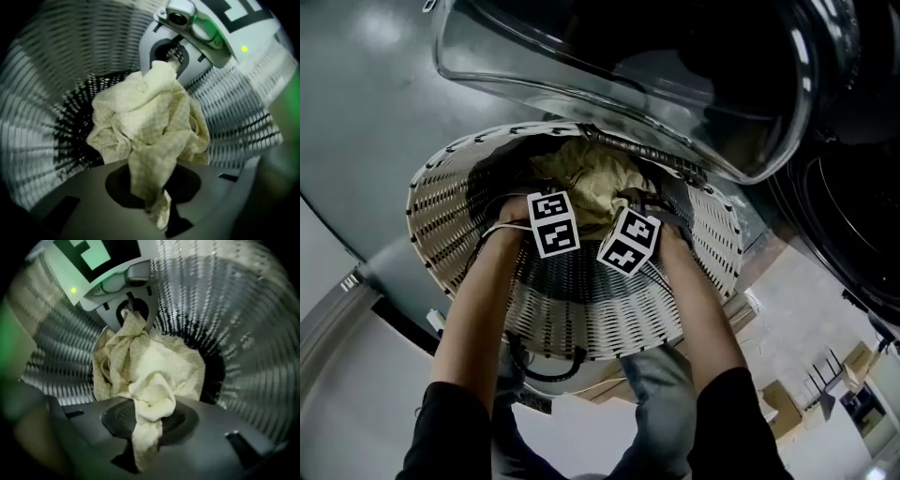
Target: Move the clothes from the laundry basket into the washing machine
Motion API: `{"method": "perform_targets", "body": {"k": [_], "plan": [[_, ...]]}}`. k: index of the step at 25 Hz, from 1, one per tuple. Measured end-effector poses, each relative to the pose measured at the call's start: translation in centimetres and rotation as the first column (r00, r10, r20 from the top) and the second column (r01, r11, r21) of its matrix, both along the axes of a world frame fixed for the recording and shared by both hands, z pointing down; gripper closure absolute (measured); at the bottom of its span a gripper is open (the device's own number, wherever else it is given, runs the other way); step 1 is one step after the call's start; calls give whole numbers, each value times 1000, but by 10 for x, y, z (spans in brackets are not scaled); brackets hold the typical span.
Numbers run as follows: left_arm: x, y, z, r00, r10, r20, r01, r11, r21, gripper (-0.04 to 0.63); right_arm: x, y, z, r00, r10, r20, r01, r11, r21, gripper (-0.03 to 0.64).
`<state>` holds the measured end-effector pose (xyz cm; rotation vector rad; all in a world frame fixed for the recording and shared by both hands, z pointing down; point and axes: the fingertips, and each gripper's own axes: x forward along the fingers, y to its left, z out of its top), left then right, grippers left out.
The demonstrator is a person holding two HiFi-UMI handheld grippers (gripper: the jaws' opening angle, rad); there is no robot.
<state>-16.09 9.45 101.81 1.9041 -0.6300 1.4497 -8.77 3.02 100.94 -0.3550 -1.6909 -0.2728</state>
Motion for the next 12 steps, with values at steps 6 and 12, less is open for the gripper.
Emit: {"method": "perform_targets", "body": {"k": [6,12], "plan": [[-10,4,-66,994,-100,-33,100,995,-1,513,-6,5,-61,991,103,80,-99,994,-57,525],[-17,7,-146,978,-194,-81,197,980,34,514,-6,11,-138,950,275,150,-258,958,-129,526]]}}
